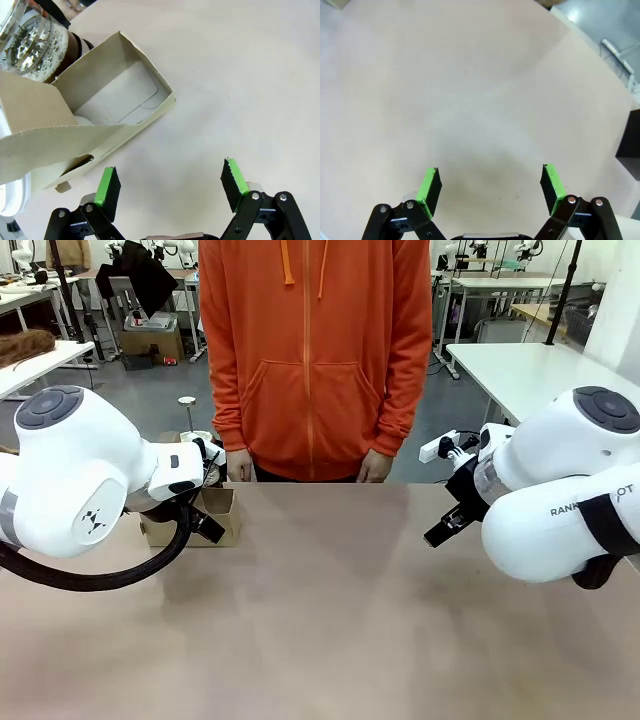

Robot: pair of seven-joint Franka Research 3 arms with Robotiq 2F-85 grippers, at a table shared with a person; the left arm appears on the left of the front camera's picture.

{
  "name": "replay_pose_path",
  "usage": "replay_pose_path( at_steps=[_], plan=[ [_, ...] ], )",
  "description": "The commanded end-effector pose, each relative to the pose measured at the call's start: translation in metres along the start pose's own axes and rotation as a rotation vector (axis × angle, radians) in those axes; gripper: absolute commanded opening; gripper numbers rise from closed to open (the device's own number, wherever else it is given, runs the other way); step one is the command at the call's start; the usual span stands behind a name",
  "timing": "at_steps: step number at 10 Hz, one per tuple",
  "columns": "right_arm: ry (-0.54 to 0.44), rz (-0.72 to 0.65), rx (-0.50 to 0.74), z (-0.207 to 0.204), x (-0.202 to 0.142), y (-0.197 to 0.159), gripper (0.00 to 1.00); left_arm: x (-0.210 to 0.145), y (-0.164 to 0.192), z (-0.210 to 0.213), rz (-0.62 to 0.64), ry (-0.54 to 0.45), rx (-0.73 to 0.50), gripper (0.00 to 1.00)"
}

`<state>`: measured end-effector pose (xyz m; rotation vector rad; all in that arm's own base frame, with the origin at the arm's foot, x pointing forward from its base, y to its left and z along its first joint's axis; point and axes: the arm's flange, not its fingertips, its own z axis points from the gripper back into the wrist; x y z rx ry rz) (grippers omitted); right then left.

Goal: Pour a drink into a cup and package it in a carrier.
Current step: Pick up the 600 ml Paper Cup and place it in the middle top area of the table.

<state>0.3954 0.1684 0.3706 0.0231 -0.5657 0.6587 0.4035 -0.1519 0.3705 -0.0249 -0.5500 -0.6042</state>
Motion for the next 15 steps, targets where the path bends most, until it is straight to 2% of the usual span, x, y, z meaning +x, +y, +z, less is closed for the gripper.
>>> replay_pose_path(
  at_steps=[1,4,5,6,7,8,9,11,13,14,15],
  plan=[
    [0.0,-0.001,0.0,0.0,0.0,0.0,1.0,0.0,0.0,0.0,0.0,0.0,0.0,1.0],
    [0.0,0.0,0.0,0.0,0.0,0.0,1.0,0.0,0.0,0.0,0.0,0.0,0.0,1.0],
    [-0.008,0.001,0.037,0.013,0.023,-0.015,1.0,0.0,0.0,0.0,0.0,0.0,0.0,1.0],
    [-0.027,-0.017,0.012,0.033,0.053,-0.047,1.0,0.0,0.0,0.0,0.0,0.0,0.0,1.0],
    [-0.038,-0.032,0.054,0.051,0.079,-0.076,1.0,0.0,0.0,0.0,0.0,0.0,0.0,1.0],
    [-0.067,-0.029,0.144,0.074,0.1,-0.121,1.0,0.0,0.0,0.0,0.0,0.0,0.0,1.0],
    [-0.092,0.002,0.222,0.088,0.105,-0.146,1.0,0.0,0.0,0.0,0.0,0.0,0.0,1.0],
    [-0.216,0.1,0.441,0.136,0.092,-0.224,1.0,0.0,0.0,0.0,0.0,0.0,0.0,1.0],
    [-0.337,0.159,0.532,0.169,0.053,-0.281,1.0,0.0,0.0,0.0,0.0,0.0,0.0,1.0],
    [-0.448,0.227,0.608,0.18,0.022,-0.308,1.0,0.0,0.0,0.0,0.0,0.0,0.0,1.0],
    [-0.604,0.3,0.641,0.181,-0.009,-0.322,1.0,0.0,0.0,0.0,0.0,0.0,0.0,1.0]
  ],
)
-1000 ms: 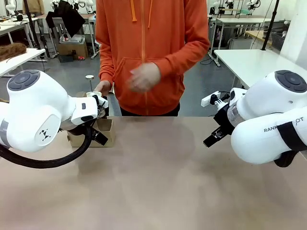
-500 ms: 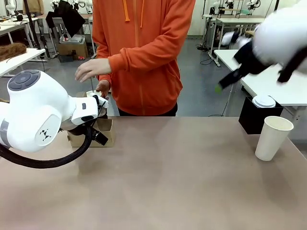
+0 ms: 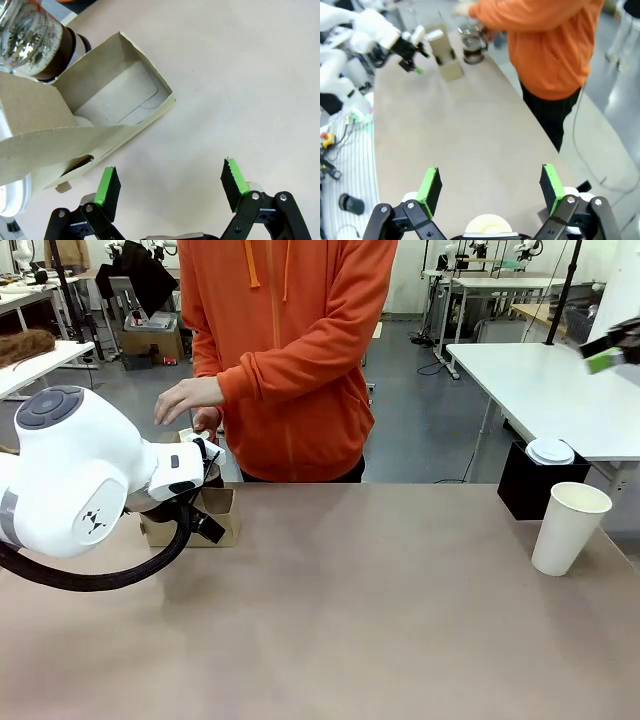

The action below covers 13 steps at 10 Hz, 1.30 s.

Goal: Pour a drink into a cup and package it in a carrier.
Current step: Pick up the 600 ml Paper Cup and place it in the middle top area of the table.

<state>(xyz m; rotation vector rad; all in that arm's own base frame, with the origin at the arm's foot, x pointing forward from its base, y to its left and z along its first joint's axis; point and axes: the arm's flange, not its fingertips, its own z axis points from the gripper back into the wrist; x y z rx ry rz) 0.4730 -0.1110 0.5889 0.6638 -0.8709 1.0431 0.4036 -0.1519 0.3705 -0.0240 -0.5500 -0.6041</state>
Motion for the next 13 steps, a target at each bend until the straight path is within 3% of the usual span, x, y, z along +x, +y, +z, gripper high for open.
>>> replay_pose_path(
  at_steps=[1,3,4,10,11,12,13],
  plan=[
    [-0.19,0.12,0.087,0.012,-0.052,-0.023,1.0,0.0,0.0,0.0,0.0,0.0,-0.001,1.0],
    [-0.379,0.216,0.055,0.021,-0.108,-0.023,1.0,0.0,0.0,0.0,0.0,0.0,-0.001,1.0],
    [-0.421,0.158,0.057,0.017,-0.127,-0.029,1.0,0.0,0.0,0.0,0.0,0.0,-0.001,1.0],
    [-0.431,0.133,0.039,0.011,-0.152,-0.03,1.0,0.0,0.0,0.0,0.0,0.0,-0.001,1.0],
    [-0.522,0.095,0.046,0.004,-0.157,-0.038,1.0,0.0,0.0,0.0,0.0,0.0,-0.001,1.0],
    [-0.623,0.023,0.024,0.005,-0.185,-0.056,1.0,0.0,0.0,0.0,0.0,0.0,-0.001,1.0],
    [-0.665,0.019,-0.038,0.004,-0.222,-0.062,1.0,0.0,0.0,0.0,0.0,0.0,-0.001,1.0]
  ],
)
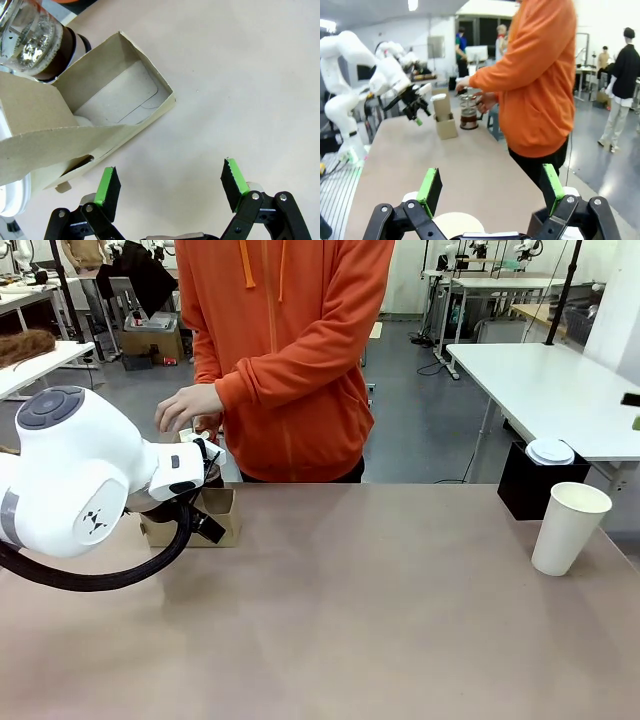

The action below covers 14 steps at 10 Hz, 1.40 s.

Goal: Pour a drink into a cup and package it in a carrier.
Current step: Pick up the 600 ml Paper Cup and place it in the middle top area of the table.

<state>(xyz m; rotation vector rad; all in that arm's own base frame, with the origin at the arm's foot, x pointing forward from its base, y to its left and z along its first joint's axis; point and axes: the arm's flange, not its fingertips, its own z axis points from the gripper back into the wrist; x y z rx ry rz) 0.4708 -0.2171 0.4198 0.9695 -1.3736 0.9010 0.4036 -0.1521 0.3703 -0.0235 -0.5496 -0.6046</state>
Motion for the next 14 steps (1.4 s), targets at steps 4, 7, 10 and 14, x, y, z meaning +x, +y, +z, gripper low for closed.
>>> replay_pose_path(
  at_steps=[4,7,10,14],
  plan=[
    [-0.194,0.142,-0.108,0.055,-0.096,0.005,1.0,0.0,0.0,0.0,0.0,-0.001,-0.001,1.0],
    [-0.137,0.163,-0.077,0.06,-0.138,0.018,1.0,0.0,0.0,0.0,0.0,-0.001,-0.001,1.0],
    [-0.047,0.097,-0.012,0.054,-0.163,0.026,1.0,0.0,0.0,0.0,0.0,-0.001,-0.001,1.0],
    [0.017,0.024,0.048,0.027,-0.186,0.038,1.0,0.0,0.0,0.0,0.0,-0.001,-0.001,1.0]
  ],
)
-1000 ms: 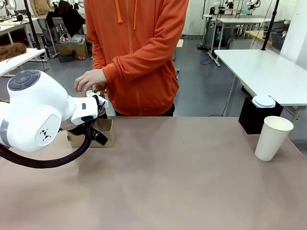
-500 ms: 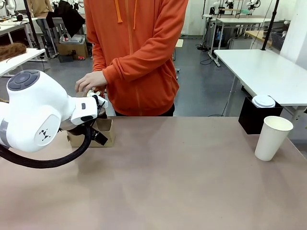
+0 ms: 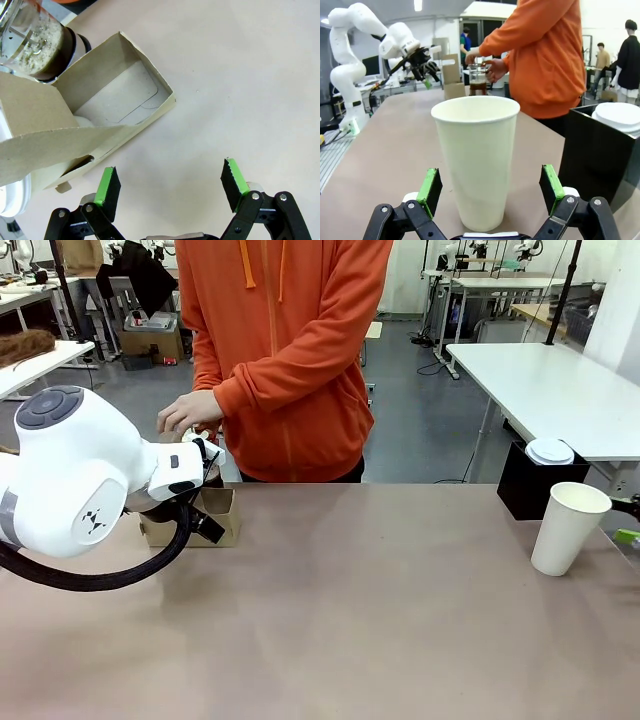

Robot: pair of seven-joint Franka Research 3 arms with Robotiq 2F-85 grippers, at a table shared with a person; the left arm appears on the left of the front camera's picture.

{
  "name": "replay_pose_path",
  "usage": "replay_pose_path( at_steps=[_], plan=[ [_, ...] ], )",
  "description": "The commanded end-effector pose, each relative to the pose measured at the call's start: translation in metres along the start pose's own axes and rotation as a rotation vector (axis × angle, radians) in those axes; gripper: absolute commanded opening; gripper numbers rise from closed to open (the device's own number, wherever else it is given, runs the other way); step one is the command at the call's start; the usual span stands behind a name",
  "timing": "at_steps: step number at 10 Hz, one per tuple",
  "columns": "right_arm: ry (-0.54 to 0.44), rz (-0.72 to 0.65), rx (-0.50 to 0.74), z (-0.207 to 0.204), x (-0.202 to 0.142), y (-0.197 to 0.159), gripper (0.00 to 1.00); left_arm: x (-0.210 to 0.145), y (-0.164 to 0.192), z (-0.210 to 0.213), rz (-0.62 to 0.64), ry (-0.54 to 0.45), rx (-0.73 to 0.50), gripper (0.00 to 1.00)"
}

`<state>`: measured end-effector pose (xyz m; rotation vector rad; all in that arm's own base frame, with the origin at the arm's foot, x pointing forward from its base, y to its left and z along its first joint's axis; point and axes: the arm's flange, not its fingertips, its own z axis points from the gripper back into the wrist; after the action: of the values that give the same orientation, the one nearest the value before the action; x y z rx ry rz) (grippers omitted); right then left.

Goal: Pour a drink into a cup and package it in a carrier.
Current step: Pick up the 600 ml Paper Cup and place it in the middle top area of the table.

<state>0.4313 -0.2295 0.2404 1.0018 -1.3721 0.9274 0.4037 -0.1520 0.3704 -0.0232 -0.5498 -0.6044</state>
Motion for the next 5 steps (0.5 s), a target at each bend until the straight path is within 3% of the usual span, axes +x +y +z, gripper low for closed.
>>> replay_pose_path(
  at_steps=[1,5],
  plan=[
    [0.034,0.003,0.015,-0.011,-0.012,0.012,1.0,0.0,0.0,0.0,0.0,-0.001,-0.001,1.0],
    [0.032,-0.035,-0.016,-0.035,-0.021,0.014,1.0,0.0,0.0,0.0,0.0,-0.001,-0.001,1.0]
  ],
)
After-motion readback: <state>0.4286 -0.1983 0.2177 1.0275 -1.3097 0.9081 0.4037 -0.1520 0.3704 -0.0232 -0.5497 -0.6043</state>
